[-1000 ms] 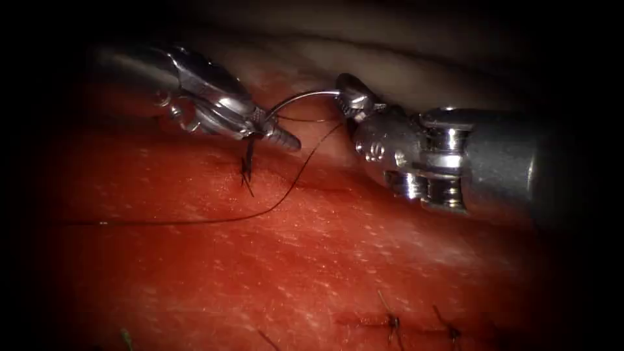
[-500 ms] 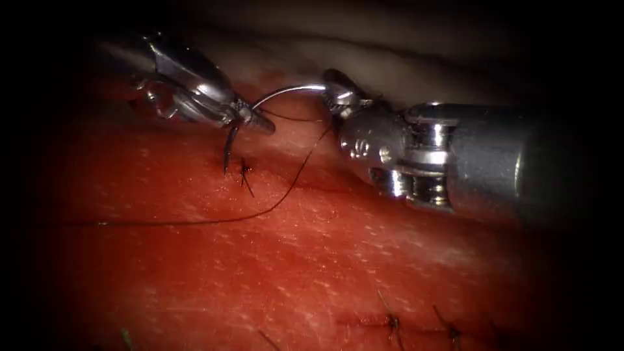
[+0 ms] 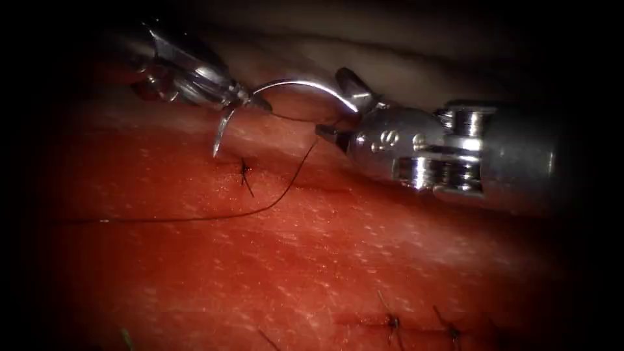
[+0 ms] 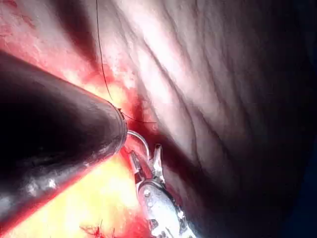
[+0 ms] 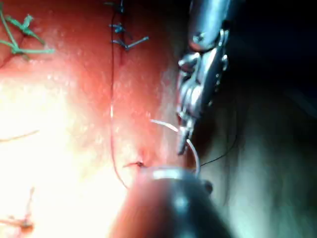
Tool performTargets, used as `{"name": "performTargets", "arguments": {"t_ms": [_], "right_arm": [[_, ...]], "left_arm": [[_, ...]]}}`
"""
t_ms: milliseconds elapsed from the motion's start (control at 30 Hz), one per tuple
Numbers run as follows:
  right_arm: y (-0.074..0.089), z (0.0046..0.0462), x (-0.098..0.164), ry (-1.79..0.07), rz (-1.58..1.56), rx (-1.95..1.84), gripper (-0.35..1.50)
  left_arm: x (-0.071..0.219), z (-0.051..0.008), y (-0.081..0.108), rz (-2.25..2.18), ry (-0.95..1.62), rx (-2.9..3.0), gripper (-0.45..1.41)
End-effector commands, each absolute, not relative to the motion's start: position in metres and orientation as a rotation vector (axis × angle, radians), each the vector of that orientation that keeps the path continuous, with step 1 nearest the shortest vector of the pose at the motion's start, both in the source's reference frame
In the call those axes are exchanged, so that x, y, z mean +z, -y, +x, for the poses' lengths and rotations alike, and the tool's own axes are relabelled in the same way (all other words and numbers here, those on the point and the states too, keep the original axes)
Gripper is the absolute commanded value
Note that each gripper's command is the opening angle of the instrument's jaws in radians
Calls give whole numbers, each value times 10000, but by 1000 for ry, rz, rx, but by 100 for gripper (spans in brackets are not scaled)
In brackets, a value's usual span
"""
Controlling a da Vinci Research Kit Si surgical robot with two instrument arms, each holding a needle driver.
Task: Wound Closure
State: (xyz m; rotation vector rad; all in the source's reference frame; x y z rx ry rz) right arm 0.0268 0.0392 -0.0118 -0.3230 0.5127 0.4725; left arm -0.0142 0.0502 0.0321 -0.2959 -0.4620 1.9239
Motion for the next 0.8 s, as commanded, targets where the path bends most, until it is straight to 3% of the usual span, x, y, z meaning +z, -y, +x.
{"name": "performTargets", "arguments": {"t_ms": [33, 267, 300, 433, 667, 800], "right_arm": [[-400, 277, -119, -509, -306, 477, 147], [-400, 271, -142, -647, -232, 505, 147], [-397, 270, -149, -716, -218, 499, 135], [-386, 270, -163, -801, -156, 505, 118], [-370, 259, -160, -890, -77, 580, 110], [-369, 243, -138, -1088, 42, 737, 106]], "left_arm": [[327, -146, -498, -295, 467, 1929, -35], [332, -126, -501, -323, 546, 1879, -35], [335, -122, -503, -344, 569, 1841, -35], [342, -114, -513, -424, 640, 1717, -35], [334, -103, -528, -569, 773, 1532, -35], [322, -89, -535, -694, 905, 1358, -35]]}}
